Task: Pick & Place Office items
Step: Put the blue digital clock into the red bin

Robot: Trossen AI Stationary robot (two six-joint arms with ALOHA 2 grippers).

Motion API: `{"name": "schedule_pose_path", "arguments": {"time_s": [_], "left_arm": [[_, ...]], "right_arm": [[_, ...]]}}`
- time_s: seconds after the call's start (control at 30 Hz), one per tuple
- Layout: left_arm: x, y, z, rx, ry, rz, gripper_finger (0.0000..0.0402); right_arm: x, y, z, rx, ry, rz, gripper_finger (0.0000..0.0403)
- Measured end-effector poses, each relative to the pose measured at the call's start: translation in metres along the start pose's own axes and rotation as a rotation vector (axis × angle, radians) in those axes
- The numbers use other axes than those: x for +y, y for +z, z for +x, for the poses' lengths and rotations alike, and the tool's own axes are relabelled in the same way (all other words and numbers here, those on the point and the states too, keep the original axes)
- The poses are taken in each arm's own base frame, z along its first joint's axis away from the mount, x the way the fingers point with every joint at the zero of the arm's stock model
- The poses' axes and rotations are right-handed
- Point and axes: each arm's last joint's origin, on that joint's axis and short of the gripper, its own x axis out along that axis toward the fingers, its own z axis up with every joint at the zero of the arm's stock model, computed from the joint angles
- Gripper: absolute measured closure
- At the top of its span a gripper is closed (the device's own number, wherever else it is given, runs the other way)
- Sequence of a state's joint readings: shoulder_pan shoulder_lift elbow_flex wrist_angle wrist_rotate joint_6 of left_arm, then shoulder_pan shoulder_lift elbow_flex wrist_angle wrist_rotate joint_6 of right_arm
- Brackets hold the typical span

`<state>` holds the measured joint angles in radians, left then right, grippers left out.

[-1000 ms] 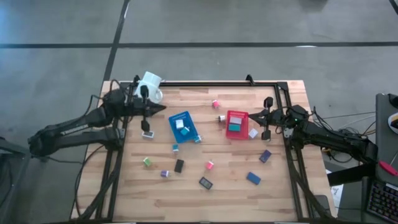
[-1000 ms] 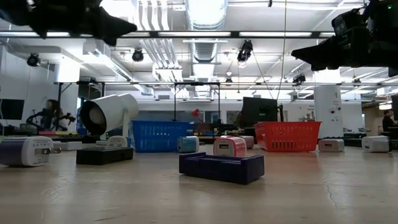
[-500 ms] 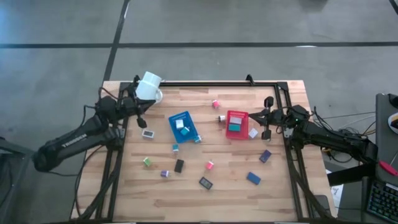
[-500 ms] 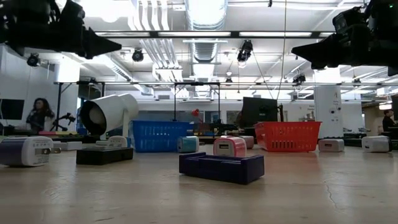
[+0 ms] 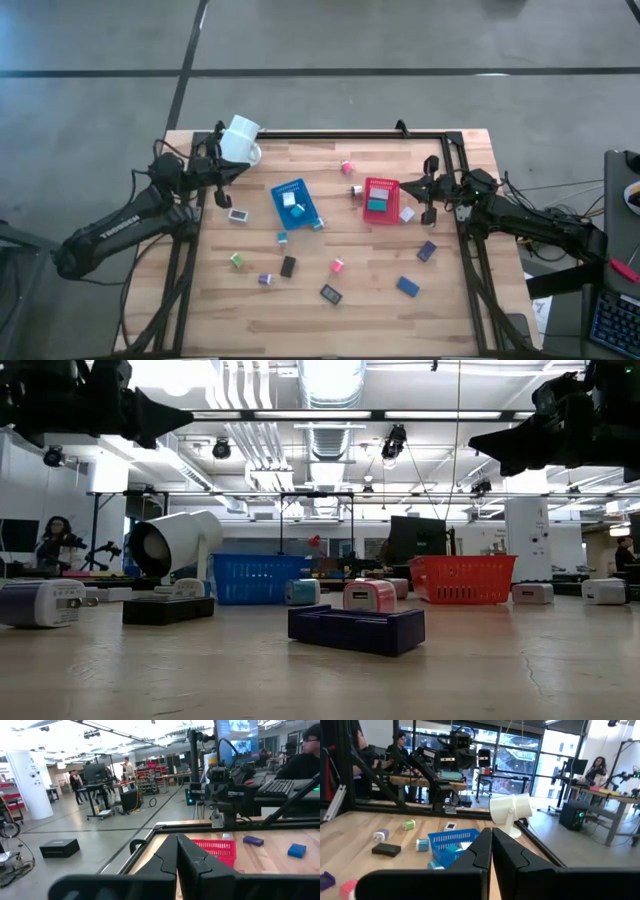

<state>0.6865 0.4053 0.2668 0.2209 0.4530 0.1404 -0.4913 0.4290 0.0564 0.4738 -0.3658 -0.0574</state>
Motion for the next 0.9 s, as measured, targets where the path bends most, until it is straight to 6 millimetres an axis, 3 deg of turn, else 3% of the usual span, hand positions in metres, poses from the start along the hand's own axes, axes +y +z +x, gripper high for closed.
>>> {"name": "schedule_pose_path", "arguments": {"time_s": [0.3, 0.5, 0.73, 0.9], "left_arm": [[0.0, 0.0, 0.0, -0.002, 0.001, 0.017, 0.0395], [0.0, 0.0, 0.0, 0.0, 0.003, 0.015, 0.0394], [0.0, -0.001, 0.0, 0.006, 0.007, 0.017, 0.0393], [0.0, 0.0, 0.0, 0.0, 0.01, 0.02, 0.0392]], "right_arm": [[0.004, 0.036, 0.007, 0.241, 0.054, 0.117, 0.0394], [0.017, 0.06, 0.003, 0.613, -0.005, 0.254, 0.0394], [0.038, 0.095, 0.024, 0.73, 0.103, 0.401, 0.0394], [0.05, 0.106, 0.039, 0.904, 0.12, 0.451, 0.0394]]}}
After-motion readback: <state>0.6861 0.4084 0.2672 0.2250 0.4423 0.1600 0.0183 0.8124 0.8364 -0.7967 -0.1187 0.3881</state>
